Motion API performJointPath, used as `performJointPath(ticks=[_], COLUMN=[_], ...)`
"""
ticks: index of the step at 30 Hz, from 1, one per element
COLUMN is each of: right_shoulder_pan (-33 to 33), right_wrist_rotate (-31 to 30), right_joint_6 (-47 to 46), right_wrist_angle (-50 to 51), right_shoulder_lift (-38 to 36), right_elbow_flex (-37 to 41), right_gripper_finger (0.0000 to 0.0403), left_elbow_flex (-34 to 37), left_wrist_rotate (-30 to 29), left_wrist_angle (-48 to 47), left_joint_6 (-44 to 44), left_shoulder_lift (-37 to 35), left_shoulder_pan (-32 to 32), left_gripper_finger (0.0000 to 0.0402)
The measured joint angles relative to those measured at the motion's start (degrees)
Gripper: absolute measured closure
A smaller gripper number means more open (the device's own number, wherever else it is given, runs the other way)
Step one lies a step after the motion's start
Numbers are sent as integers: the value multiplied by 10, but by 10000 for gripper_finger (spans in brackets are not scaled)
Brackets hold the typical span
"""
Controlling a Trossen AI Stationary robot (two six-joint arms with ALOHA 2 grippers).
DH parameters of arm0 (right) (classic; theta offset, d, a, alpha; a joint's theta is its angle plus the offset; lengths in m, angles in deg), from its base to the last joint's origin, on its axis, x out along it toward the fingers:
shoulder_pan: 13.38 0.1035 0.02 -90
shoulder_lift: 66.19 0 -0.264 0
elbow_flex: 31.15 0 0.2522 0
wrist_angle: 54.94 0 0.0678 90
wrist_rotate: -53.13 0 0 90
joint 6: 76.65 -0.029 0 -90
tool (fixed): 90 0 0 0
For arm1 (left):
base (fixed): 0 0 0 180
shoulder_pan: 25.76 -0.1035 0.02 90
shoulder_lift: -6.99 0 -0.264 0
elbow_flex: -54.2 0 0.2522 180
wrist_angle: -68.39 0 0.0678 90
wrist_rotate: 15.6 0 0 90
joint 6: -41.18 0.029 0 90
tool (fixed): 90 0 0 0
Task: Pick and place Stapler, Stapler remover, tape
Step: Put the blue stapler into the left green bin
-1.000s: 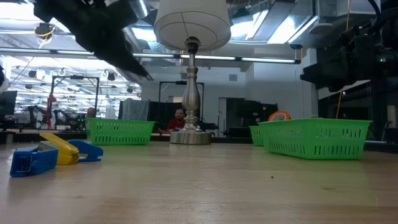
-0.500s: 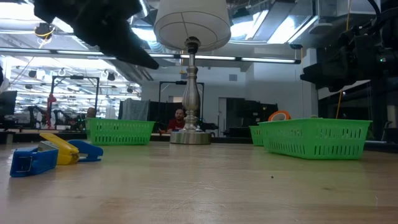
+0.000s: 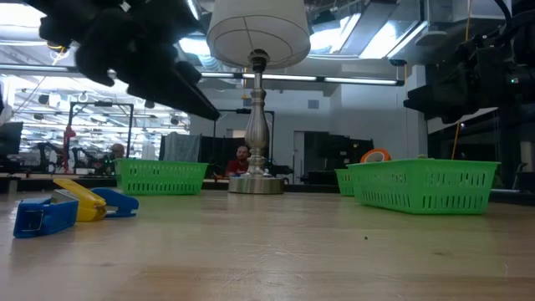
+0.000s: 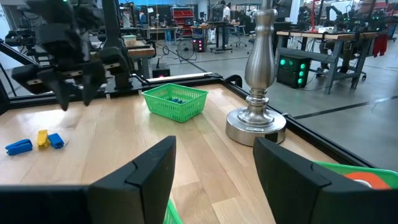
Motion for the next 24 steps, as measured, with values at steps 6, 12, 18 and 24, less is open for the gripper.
performJointPath(ticks=[6,12,18,24], right_shoulder_pan=[0,0,0,0], right_wrist_rotate=[0,0,0,0], right_joint_6=[0,0,0,0], right_wrist_angle=[0,0,0,0], right_shoulder_lift=[0,0,0,0], right_elbow_flex=[0,0,0,0], right_gripper_finger=[183,182,182,182], left_elbow_flex=[0,0,0,0], left_wrist_rotate=[20,21,22,22], left_wrist_angle=[-1,-1,-4,-18], left_joint_6=[85,93,38,49], left_shoulder_lift=[0,0,0,0], left_shoulder_pan=[41,71,98,122], left_gripper_finger=[239,239,239,239])
